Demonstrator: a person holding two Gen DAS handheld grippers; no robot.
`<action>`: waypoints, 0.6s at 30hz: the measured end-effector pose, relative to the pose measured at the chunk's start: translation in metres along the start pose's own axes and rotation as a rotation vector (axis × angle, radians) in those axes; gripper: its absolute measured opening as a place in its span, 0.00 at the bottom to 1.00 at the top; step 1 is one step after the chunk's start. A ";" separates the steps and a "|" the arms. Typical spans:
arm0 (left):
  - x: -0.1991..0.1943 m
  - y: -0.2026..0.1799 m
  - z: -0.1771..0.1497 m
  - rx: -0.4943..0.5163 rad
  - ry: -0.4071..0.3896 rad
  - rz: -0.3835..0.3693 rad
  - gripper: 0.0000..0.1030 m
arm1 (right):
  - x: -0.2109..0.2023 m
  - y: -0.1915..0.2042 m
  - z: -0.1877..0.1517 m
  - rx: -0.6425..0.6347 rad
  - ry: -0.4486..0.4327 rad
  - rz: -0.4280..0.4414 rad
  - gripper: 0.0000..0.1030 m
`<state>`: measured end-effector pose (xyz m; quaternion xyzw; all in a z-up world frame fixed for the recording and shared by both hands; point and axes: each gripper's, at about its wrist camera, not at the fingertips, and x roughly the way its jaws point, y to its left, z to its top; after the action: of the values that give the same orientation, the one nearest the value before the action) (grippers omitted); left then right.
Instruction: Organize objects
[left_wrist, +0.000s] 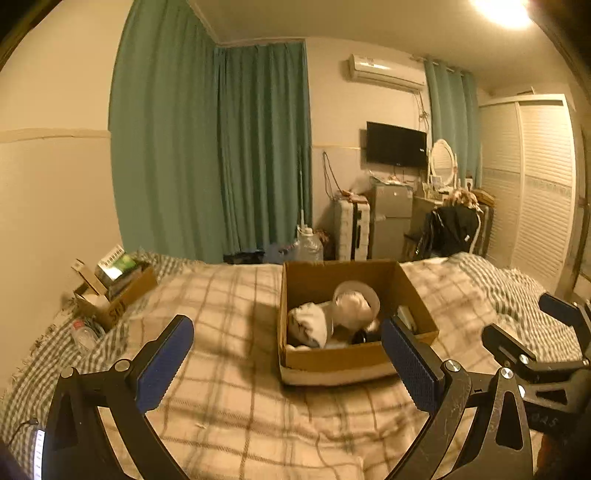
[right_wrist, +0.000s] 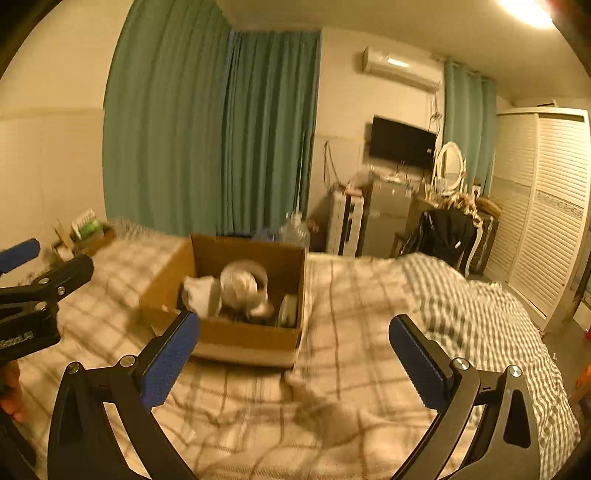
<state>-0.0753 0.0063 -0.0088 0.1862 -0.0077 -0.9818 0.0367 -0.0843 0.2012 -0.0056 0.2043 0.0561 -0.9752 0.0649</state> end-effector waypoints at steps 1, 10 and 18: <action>0.001 0.000 -0.003 -0.004 0.002 -0.011 1.00 | 0.001 0.000 0.000 0.005 0.001 0.006 1.00; 0.001 -0.006 -0.010 0.008 0.023 -0.037 1.00 | -0.005 -0.006 0.004 0.030 -0.029 -0.017 1.00; 0.002 -0.005 -0.013 0.005 0.049 -0.027 1.00 | -0.004 -0.003 0.003 0.020 -0.025 -0.017 1.00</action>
<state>-0.0733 0.0108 -0.0216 0.2102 -0.0070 -0.9774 0.0233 -0.0820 0.2043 -0.0009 0.1922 0.0473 -0.9787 0.0552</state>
